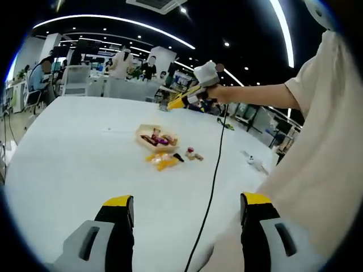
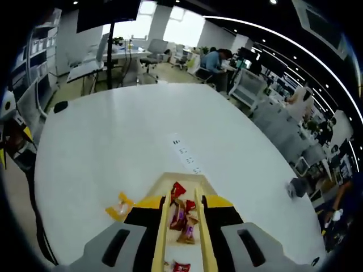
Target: Place the target food into the container with the food tongs after gripping and lifting it, then release it inside without dropping or visibly crushing the food.
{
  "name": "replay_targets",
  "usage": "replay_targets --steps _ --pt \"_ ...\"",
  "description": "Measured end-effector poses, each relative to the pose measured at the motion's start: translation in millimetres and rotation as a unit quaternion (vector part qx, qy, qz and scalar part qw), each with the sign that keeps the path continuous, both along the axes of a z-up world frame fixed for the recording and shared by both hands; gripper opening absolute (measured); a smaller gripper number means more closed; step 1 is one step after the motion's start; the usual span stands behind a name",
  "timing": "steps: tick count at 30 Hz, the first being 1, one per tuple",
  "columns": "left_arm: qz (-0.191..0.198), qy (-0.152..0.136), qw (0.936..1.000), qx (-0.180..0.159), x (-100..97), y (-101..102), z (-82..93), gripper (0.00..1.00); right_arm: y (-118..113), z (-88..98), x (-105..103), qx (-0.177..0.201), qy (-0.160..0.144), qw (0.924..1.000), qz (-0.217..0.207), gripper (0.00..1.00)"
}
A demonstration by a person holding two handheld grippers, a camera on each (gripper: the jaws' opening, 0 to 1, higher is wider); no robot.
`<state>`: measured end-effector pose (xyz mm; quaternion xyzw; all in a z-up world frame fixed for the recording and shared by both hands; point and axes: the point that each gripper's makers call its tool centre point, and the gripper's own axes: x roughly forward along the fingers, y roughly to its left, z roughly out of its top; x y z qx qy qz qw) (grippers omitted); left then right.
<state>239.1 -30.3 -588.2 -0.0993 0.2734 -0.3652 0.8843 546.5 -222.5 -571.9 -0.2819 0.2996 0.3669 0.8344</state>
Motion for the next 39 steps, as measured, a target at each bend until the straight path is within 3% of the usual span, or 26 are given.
replay_targets --steps 6,39 --pt "-0.007 -0.002 1.0000 0.001 -0.1 -3 0.7 0.76 -6 -1.8 -12 0.016 0.004 0.9998 -0.012 0.26" --pt "-0.036 -0.013 0.9992 0.012 -7.1 -27 6.6 0.77 -49 -18.8 -54 0.024 0.024 0.9983 -0.048 0.26"
